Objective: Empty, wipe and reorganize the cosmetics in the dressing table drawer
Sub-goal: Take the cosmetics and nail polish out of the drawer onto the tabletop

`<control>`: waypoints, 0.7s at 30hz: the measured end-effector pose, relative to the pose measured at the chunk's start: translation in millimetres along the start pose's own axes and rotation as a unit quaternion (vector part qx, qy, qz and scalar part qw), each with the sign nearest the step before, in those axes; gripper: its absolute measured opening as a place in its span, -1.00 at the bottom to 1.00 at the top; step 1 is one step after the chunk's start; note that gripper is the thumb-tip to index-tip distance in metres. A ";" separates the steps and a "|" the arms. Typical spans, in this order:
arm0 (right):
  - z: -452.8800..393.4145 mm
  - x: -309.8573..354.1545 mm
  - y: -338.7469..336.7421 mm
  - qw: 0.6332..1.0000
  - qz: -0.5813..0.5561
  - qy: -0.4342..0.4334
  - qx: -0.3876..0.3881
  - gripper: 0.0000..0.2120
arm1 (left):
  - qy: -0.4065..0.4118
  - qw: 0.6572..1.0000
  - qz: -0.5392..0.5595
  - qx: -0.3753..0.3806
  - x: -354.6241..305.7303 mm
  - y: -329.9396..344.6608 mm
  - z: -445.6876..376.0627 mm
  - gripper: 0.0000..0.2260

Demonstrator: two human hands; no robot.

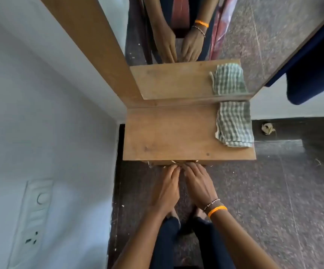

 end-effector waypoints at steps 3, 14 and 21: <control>2.9 -23.5 34.2 0.999 0.029 -0.007 -0.016 -0.61 | 0.015 0.999 -0.019 -0.031 17.9 32.9 -9.9 -0.61; 13.9 -44.5 67.7 0.981 0.046 -0.053 -0.180 -0.67 | 0.047 0.982 -0.004 -0.182 36.0 62.5 -18.7 -0.65; 49.1 -31.6 57.3 0.989 0.059 -0.054 -0.124 -0.62 | 0.054 0.984 -0.065 -0.156 28.9 71.8 23.9 -0.66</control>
Point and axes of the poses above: each hand's wrist, its own z-axis away from the middle knuckle, its own y-axis out of the palm, x = y × z, the point moved 9 cm from there along -z, towards the middle knuckle, and after that the axes turned 14 degrees about -x, right-handed, at the moved point
